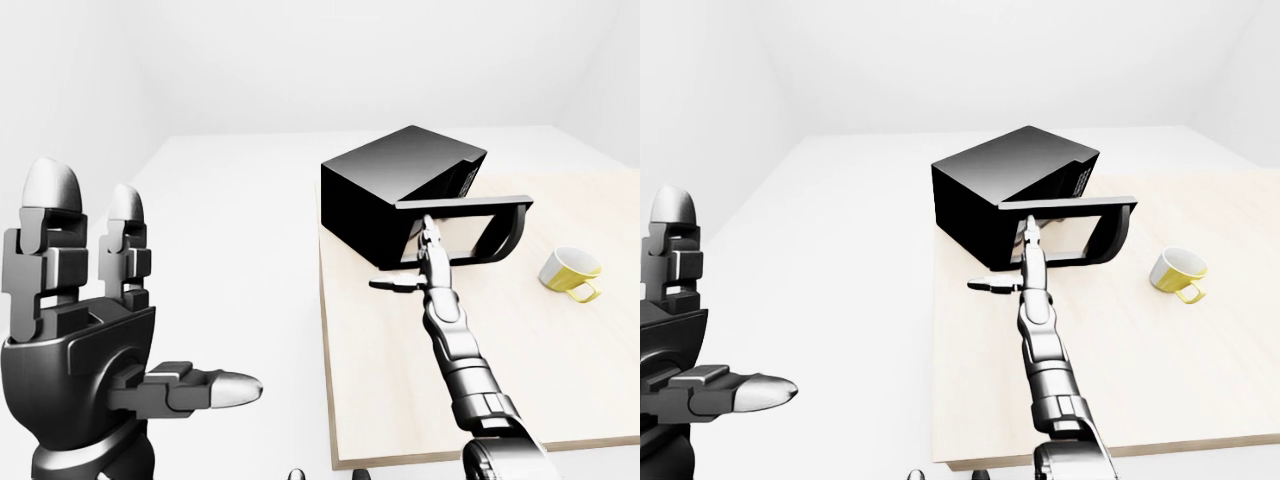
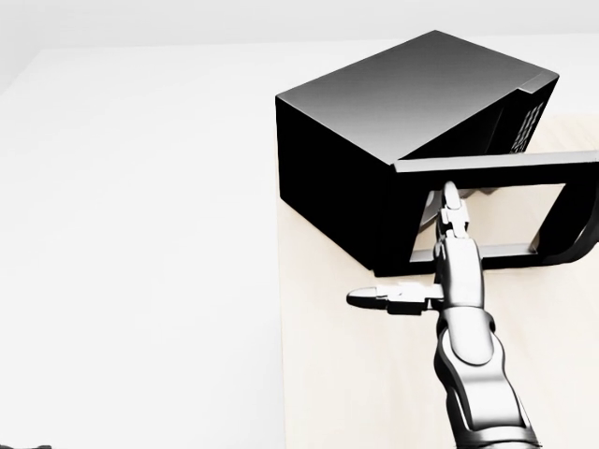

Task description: Close the microwave.

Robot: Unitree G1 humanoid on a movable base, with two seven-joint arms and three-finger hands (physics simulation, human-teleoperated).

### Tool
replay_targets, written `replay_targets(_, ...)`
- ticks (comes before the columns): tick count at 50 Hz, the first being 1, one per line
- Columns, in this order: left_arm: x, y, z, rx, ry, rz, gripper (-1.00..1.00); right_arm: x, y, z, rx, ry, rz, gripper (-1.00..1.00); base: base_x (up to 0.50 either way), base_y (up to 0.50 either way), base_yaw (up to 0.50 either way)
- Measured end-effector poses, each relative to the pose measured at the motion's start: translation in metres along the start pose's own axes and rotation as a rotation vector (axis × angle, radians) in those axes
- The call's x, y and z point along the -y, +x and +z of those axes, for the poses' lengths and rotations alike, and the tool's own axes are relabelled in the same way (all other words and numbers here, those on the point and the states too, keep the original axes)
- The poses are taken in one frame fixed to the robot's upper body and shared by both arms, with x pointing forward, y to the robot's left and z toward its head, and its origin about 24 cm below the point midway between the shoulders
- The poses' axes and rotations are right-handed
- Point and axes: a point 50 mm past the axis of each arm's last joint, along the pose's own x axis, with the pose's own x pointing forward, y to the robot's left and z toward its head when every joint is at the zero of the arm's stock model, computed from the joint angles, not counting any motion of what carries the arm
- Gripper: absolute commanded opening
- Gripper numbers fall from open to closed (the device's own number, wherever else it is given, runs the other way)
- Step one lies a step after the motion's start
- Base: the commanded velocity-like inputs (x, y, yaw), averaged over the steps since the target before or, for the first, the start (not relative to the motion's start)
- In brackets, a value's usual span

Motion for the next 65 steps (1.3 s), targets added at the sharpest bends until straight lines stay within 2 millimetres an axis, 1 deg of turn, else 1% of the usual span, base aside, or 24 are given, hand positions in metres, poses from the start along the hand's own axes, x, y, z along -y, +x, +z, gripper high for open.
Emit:
replay_targets(18,-0.002,0.001,0.004,0.021,0.008,0.006,1.00,-0.004,0.038,0.010,-0.084,-0.043,0.015,1.00,0.00,0.00,0.00)
replay_targets(31,-0.002,0.001,0.004,0.023,0.011,0.007,1.00,0.003,0.040,0.010,-0.083,-0.085,0.005,1.00,0.01,0.00,0.00)
replay_targets(48,-0.002,0.000,0.004,0.020,0.013,0.005,1.00,0.006,0.042,0.011,-0.087,-0.109,0.003,1.00,0.01,0.00,0.00)
replay_targets(54,-0.002,0.000,0.003,0.018,0.012,0.005,1.00,0.005,0.040,0.011,-0.079,-0.118,-0.004,1.00,0.01,0.00,0.00)
replay_targets(59,-0.002,0.001,0.002,0.013,0.010,0.005,1.00,0.006,0.030,0.031,0.002,-0.108,-0.020,1.00,0.00,0.00,0.00)
replay_targets(62,-0.002,0.001,0.001,0.009,0.008,0.004,1.00,0.008,0.019,0.039,0.030,-0.107,-0.026,1.00,0.00,0.00,0.00)
replay_targets(65,-0.002,0.001,0.001,0.008,0.007,0.004,1.00,0.009,0.005,0.053,0.124,-0.099,-0.026,1.00,0.00,0.00,0.00)
